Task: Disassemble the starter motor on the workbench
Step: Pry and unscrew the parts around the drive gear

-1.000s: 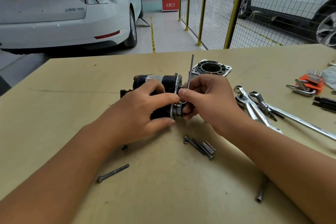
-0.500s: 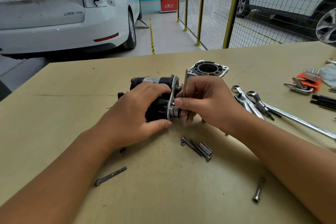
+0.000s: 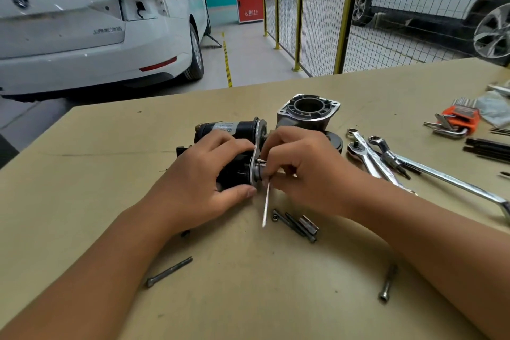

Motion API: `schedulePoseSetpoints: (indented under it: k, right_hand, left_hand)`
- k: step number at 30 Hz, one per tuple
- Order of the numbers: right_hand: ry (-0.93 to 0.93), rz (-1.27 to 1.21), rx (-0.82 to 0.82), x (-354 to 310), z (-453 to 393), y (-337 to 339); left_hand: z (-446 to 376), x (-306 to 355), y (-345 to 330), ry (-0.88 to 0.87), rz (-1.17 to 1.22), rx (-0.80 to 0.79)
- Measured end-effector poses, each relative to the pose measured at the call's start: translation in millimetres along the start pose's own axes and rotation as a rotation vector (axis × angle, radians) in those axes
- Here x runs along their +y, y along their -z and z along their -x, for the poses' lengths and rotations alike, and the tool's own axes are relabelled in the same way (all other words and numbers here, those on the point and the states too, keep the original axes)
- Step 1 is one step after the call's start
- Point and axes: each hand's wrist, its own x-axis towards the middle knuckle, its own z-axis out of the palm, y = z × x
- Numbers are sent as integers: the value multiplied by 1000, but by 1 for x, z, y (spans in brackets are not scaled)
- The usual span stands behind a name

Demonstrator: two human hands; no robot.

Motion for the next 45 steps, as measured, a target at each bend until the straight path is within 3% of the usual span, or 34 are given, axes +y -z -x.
schedulePoseSetpoints:
  k: [5, 10, 15, 23, 31, 35, 38, 45]
  right_hand:
    - [-376, -405, 286, 1, 1, -2]
    - [-582, -722, 365, -4, -6, -2]
    - [-632, -633, 301, -7, -5, -6]
    - [-679, -713, 447, -8, -5, -5]
    - [-669, -652, 416, -6, -2, -10]
    - [-606, -706, 382, -8, 0, -10]
    - [-596, -583, 306, -7, 0, -10]
    - [-632, -511, 209, -6, -7, -4]
  left_hand:
    - [1, 7, -1, 50, -120, 9]
    - [2, 4, -2, 53, -134, 8]
    - [0, 4, 2, 18, -230, -30]
    - [-7, 26, 6, -8, -496, -99]
    - [-7, 45, -1, -9, -607, -98]
    - [-5, 37, -3, -44, -516, -26]
    - [-2, 23, 3, -116, -360, 44]
    - [-3, 9, -1, -191, -220, 43]
